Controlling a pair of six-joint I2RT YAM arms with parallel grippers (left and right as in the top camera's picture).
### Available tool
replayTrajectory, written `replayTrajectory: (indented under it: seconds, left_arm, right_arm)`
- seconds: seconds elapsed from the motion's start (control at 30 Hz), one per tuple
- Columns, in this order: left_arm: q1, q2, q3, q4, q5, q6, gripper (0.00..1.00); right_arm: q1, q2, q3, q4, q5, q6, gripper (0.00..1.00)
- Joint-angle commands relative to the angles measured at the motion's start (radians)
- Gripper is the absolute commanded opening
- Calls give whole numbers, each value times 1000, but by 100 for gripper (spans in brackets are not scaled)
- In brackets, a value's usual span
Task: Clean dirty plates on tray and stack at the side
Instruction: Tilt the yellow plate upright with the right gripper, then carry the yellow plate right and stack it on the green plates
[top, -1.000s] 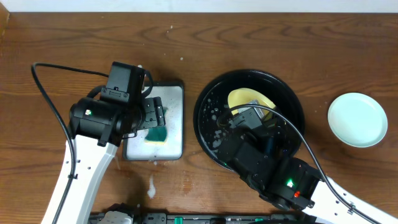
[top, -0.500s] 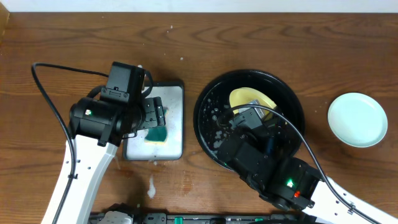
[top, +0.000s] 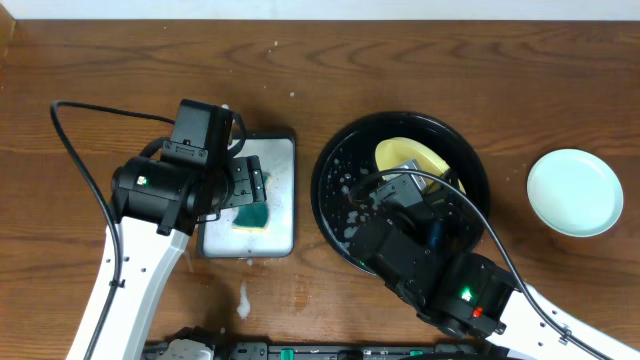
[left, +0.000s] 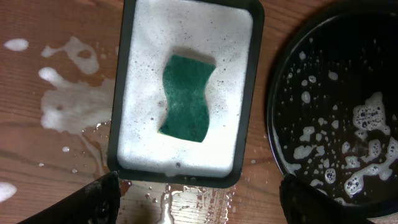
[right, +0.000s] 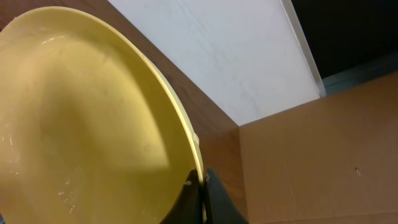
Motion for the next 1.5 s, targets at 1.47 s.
replayTrajectory:
  seconds: [1.47]
  left_arm:
    - [2,4,5,-4,-2,0,82]
  right_arm:
    - [-715,-27,13,41,-1002,161,1]
